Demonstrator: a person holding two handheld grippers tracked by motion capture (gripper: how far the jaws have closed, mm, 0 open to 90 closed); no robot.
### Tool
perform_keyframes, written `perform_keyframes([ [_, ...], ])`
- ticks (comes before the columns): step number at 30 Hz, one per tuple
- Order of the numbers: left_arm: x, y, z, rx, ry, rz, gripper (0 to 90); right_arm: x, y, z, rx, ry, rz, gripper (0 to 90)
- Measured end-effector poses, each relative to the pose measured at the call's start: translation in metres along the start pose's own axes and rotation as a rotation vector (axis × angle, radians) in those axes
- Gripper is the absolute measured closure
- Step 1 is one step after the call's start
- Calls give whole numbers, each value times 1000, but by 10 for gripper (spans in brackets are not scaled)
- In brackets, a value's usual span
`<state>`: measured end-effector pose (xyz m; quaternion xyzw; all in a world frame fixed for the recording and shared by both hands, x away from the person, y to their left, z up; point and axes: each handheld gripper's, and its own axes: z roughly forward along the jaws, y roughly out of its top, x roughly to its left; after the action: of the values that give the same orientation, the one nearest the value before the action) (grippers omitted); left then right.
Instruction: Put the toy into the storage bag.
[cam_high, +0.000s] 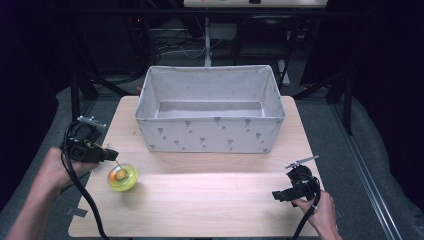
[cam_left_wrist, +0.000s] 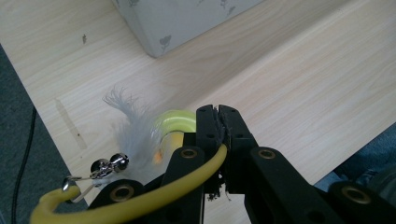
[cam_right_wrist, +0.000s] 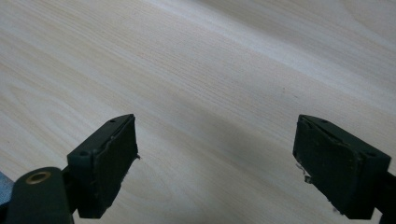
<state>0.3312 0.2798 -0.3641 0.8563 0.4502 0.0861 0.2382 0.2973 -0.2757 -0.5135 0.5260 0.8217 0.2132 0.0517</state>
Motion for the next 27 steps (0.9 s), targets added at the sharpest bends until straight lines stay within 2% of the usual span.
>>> perform_keyframes([
  [6,2,11,-6,-9,7,6,877,-1,0,-1,0,-5,-14,132],
  [14,3,26,-13,-13,12,23,877,-1,0,0,-9,0,-5,132],
  [20,7,37,-15,6,18,36,877,0,0,0,-11,5,5,132],
  [27,7,47,-18,15,22,47,877,-2,0,-1,-1,-6,-10,132],
])
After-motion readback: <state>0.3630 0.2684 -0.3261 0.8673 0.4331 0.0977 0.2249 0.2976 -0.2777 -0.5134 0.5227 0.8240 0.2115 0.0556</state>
